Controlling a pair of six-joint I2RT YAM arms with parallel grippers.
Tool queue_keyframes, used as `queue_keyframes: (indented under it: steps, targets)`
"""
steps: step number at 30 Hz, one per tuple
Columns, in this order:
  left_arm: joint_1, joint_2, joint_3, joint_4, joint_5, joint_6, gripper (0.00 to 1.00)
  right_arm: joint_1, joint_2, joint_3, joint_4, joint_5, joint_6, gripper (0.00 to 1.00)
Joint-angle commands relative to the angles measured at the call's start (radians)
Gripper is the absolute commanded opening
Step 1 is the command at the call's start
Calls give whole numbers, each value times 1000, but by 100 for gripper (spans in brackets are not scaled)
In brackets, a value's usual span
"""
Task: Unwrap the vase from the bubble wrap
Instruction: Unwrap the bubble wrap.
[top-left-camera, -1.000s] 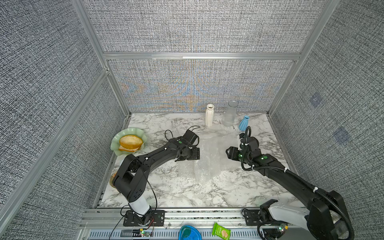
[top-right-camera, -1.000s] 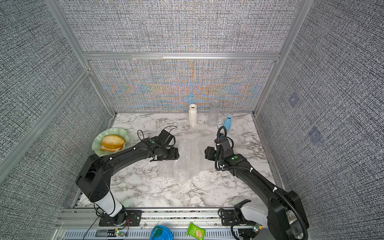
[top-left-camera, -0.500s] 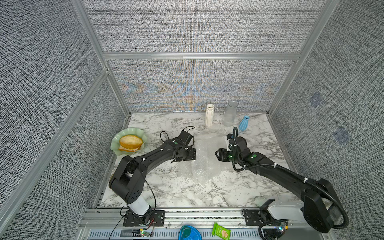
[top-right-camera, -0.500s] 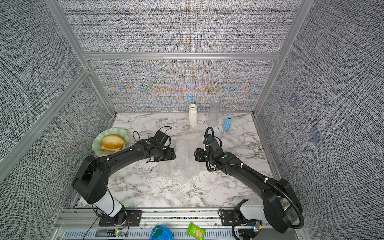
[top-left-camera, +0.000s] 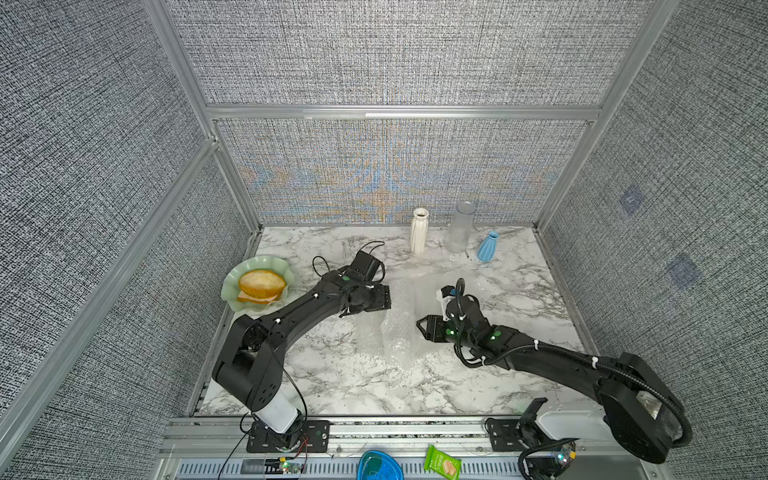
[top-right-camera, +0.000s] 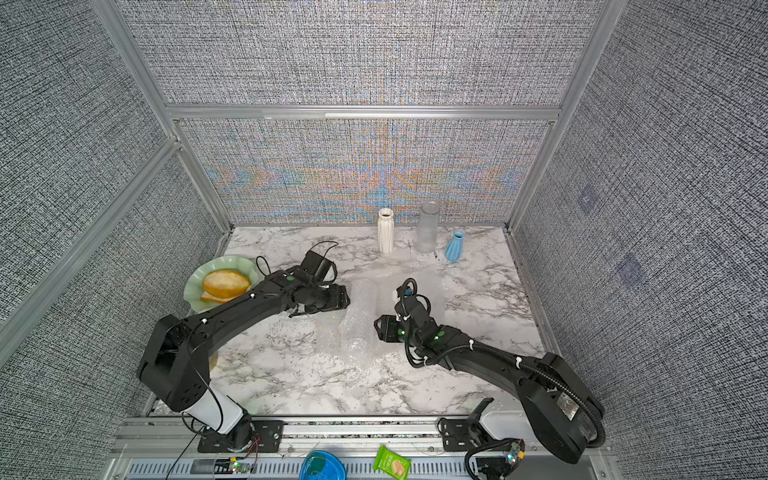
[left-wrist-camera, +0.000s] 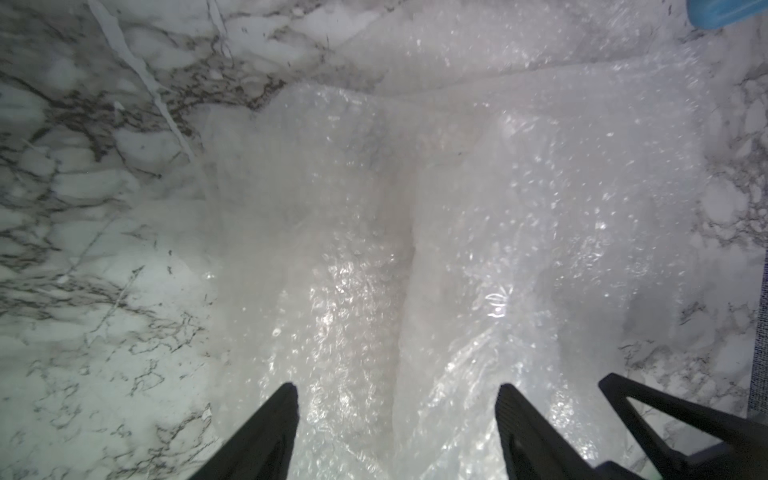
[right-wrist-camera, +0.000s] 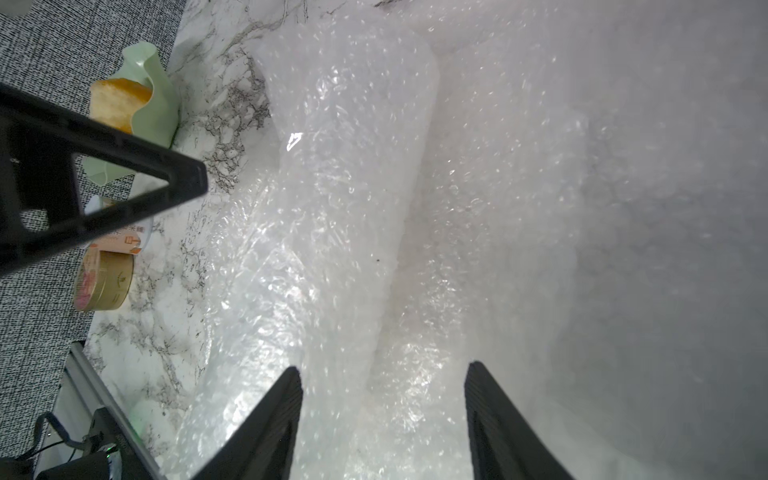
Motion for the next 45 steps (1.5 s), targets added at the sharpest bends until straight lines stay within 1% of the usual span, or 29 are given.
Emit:
queue_keyframes:
  steps: [1, 5, 10, 13, 15, 20, 23, 26, 30, 35, 37, 42, 45]
  targets:
    - [-4, -7, 44, -28, -7, 30, 77, 1, -41, -42, 136, 36, 64, 58]
    - [-27, 18, 121, -54, -35, 77, 77, -3, -110, -97, 155, 130, 102, 57]
    - [-95, 91, 250, -111, -114, 137, 77, -44, -170, -131, 159, 138, 162, 57]
    - [-142, 163, 342, -167, -170, 177, 77, -84, -225, -158, 143, 141, 219, 56]
    - [-175, 210, 404, -210, -227, 202, 77, -107, -278, -187, 133, 152, 247, 56]
    - [-238, 329, 543, -305, -371, 279, 77, -147, -449, -238, 25, 230, 281, 56]
    - [-282, 403, 629, -358, -452, 321, 74, -175, -545, -251, -45, 253, 282, 56]
    - [-329, 466, 697, -405, -529, 357, 72, -200, -604, -250, -95, 250, 271, 56]
    - [-382, 549, 777, -472, -618, 372, 67, -216, -624, -254, -124, 246, 270, 56]
    - [-409, 611, 793, -521, -656, 376, 60, -227, -637, -249, -143, 243, 264, 56]
    - [-412, 620, 777, -523, -665, 373, 59, -230, -644, -246, -149, 241, 260, 56]
    - [-413, 636, 754, -515, -734, 364, 58, -233, -646, -236, -154, 235, 246, 56]
    - [-413, 654, 755, -504, -745, 371, 58, -233, -646, -230, -156, 232, 238, 56]
